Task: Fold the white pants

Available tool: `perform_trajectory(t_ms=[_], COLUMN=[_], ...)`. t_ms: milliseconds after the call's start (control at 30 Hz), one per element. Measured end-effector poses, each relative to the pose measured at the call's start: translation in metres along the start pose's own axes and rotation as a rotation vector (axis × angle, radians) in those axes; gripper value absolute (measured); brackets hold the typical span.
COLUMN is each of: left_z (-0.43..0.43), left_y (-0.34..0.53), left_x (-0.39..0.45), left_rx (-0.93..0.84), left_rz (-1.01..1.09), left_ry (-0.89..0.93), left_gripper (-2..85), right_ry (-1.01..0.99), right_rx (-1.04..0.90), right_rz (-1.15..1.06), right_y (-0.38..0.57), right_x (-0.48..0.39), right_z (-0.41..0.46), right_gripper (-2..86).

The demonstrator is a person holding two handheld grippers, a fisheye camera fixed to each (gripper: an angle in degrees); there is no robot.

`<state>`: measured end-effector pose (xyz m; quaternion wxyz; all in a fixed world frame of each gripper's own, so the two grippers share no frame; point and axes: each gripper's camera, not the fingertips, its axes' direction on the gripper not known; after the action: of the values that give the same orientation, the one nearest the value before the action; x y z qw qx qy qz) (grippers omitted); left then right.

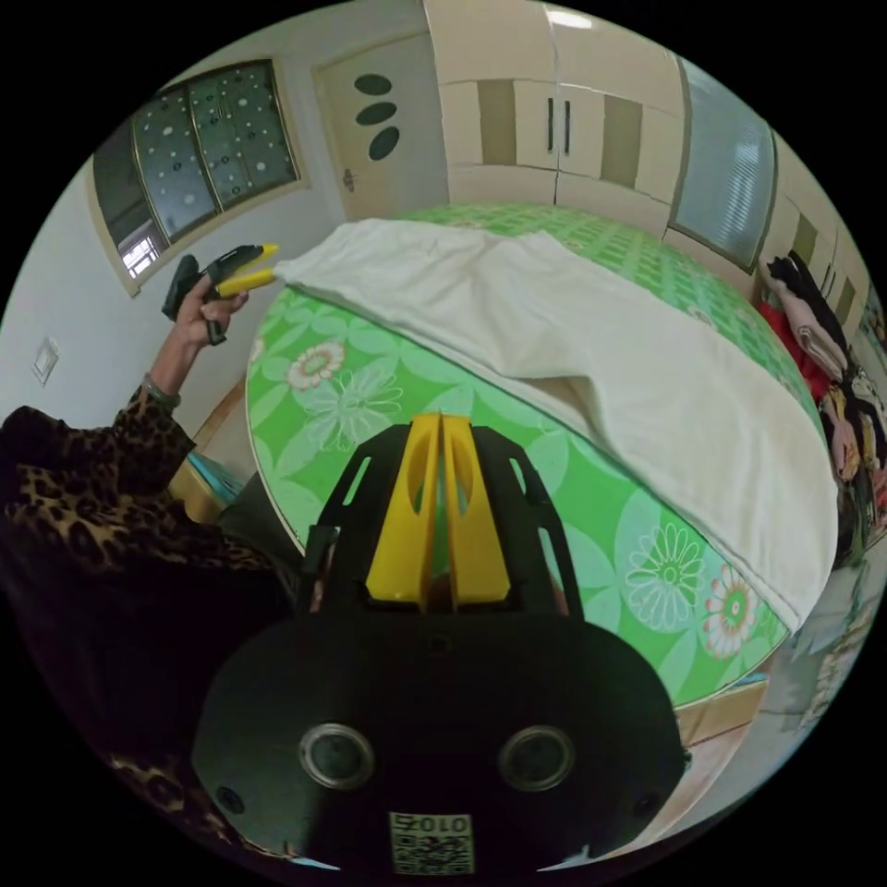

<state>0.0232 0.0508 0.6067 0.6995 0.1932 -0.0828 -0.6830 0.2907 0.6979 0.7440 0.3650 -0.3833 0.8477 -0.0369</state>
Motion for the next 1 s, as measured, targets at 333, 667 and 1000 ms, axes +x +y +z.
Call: perform_trajectory(t_ms=[333,667,1000], left_z=[0.005,0.001,0.03], left_y=[-0.018,-0.007,-0.003], left_x=[0.02,-0.023,-0.024], left_rx=[-0.021,-0.078,-0.166], left_rz=[0.008,-0.185,-0.256], left_ry=[-0.093,0.075,0.162], left_gripper=[5.6,11.0,7.5], right_ry=[0.008,-0.018,-0.019], right_rx=[0.012,0.006,0.008], right_rz=[0.035,0.044,0.045], right_y=[0.011,0.015,0.017], right_x=[0.001,-0.004,-0.017], right_z=[0.003,0.007,0.009], right_gripper=[2.1,2.1,2.2])
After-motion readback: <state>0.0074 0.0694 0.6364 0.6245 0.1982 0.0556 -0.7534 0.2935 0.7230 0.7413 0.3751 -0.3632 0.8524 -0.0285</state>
